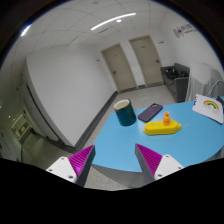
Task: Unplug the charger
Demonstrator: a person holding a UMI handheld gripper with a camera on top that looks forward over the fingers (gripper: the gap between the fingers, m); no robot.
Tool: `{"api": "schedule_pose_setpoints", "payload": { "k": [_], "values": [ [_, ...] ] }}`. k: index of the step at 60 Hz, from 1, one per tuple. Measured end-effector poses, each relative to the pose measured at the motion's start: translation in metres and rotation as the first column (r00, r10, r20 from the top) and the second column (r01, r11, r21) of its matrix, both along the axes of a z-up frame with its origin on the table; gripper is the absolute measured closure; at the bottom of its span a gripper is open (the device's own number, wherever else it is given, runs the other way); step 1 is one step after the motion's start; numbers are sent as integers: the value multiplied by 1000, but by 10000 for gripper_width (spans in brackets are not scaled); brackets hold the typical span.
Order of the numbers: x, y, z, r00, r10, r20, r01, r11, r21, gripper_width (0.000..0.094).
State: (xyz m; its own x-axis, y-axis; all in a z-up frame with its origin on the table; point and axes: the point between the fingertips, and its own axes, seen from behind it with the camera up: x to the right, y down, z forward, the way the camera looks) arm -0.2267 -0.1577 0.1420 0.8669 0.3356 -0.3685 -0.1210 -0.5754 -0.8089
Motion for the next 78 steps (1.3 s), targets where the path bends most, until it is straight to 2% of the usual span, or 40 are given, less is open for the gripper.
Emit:
{"api": "schedule_pose_setpoints", "payload": {
  "k": [3, 6, 10, 13, 17, 20, 28, 31, 36, 37, 38, 39, 40, 41, 43, 44, 46, 52, 58, 59, 64, 67, 70, 73, 76, 78],
  "values": [
    [13, 10, -3, 999, -42, 33, 42, 999, 8, 106],
    [29, 52, -19, 994, -88, 66, 86, 996, 19, 109],
    [56, 84, -29, 980, -171, 99, 169, 985, 37, 115],
    [79, 114, -39, 962, -249, 109, 244, 968, 52, 119],
    [114, 143, -42, 928, -350, 128, 342, 936, 82, 120],
    [135, 169, -62, 905, -390, 172, 382, 921, 79, 118],
    [163, 211, -96, 857, -436, 274, 418, 900, 123, 136],
    [159, 220, -105, 867, -420, 267, 405, 907, 114, 182],
    [155, 236, -115, 876, -402, 267, 387, 915, 112, 334],
    [154, 240, -118, 872, -405, 277, 388, 914, 115, 319],
    [157, 241, -117, 865, -411, 286, 391, 911, 127, 429],
    [160, 242, -118, 858, -418, 300, 395, 909, 135, 483],
    [163, 243, -118, 851, -425, 308, 400, 905, 142, 479],
    [163, 244, -119, 851, -425, 309, 402, 905, 140, 595],
    [157, 245, -119, 863, -417, 285, 395, 909, 134, 645],
    [156, 245, -118, 866, -415, 278, 394, 910, 132, 723],
    [157, 246, -120, 859, -424, 288, 401, 905, 140, 738],
    [157, 249, -118, 842, -436, 317, 399, 900, 178, 877],
    [157, 247, -114, 836, -441, 327, 414, 898, 150, 886],
    [158, 247, -100, 835, -453, 312, 418, 892, 173, 886],
    [171, 250, 2, 821, -516, 243, 415, 833, 365, 887],
    [181, 242, 51, 801, -551, 235, 424, 799, 427, 886],
    [205, 244, 82, 790, -570, 228, 431, 780, 454, 887],
    [226, 240, 93, 773, -580, 258, 433, 779, 454, 886],
    [240, 231, 85, 759, -576, 305, 435, 796, 421, 888],
    [252, 228, 69, 751, -559, 352, 437, 819, 371, 887]
  ]
}}
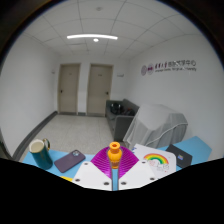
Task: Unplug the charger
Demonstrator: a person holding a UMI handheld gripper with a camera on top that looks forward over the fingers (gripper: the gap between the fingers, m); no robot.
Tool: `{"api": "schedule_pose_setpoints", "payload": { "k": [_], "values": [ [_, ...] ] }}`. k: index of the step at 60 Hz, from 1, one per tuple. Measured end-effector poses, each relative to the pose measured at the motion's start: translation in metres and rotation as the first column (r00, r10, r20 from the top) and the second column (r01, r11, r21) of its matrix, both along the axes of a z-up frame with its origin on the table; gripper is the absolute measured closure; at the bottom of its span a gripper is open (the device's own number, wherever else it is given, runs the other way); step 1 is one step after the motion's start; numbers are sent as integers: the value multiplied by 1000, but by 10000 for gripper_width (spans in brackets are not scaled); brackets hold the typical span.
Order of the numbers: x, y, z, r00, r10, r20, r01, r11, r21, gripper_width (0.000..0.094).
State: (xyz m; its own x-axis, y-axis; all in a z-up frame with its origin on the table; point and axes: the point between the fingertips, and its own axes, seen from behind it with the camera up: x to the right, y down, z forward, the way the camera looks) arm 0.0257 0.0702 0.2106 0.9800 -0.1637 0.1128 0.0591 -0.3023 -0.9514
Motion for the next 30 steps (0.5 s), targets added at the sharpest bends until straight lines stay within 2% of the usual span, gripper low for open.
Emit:
{"api": "schedule_pose_setpoints", "payload": {
  "k": [4, 6, 10, 13, 17, 21, 28, 30],
  "values": [
    [20, -13, -52, 1000, -27, -2, 26, 988, -154, 887],
    [21, -20, -96, 1000, -27, -10, 24, 971, -236, 887],
    [24, -40, -142, 998, -36, -60, 11, 931, -366, 887],
    [24, -46, -171, 996, -39, -75, 3, 902, -432, 885],
    [20, -48, -201, 997, -25, -76, -16, 868, -496, 885],
    [16, -45, -216, 996, -10, -89, -38, 850, -526, 850],
    [12, -42, -230, 994, 5, -112, -67, 832, -551, 717],
    [14, -38, -228, 993, 2, -117, -66, 836, -544, 674]
  ]
}}
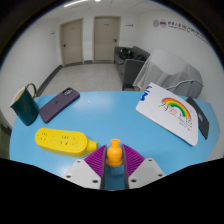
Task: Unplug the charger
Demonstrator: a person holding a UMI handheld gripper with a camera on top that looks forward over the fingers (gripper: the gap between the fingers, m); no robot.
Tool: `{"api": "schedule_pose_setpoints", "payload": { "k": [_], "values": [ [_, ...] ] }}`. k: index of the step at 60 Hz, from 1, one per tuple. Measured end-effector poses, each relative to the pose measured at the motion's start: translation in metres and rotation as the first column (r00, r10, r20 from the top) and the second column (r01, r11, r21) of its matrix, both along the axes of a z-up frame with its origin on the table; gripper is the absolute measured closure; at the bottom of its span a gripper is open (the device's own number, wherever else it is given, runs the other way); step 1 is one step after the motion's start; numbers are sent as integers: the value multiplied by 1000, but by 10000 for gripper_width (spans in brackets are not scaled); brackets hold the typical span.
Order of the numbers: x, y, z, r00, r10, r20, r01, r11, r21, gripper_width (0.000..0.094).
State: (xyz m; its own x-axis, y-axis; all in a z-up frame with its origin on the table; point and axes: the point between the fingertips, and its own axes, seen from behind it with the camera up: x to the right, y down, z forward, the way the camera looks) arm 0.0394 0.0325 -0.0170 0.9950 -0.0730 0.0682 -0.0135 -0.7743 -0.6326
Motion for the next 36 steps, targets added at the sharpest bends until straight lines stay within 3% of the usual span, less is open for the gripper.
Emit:
{"api": "schedule_pose_setpoints", "payload": {
  "k": [2, 3, 5, 11, 18, 36],
  "values": [
    [2, 4, 3, 1000, -6, -5, 6, 1000, 20, 598],
    [4, 5, 4, 1000, -9, -6, 10, 1000, 29, 480],
    [4, 7, 7, 1000, -9, -15, 10, 999, 45, 357],
    [6, 5, 20, 998, -7, -61, 13, 996, 89, 230],
    [-2, -15, 53, 987, 44, -155, -17, 985, 172, 83],
    [35, -148, 154, 972, 107, -208, -28, 936, 351, 101]
  ]
}}
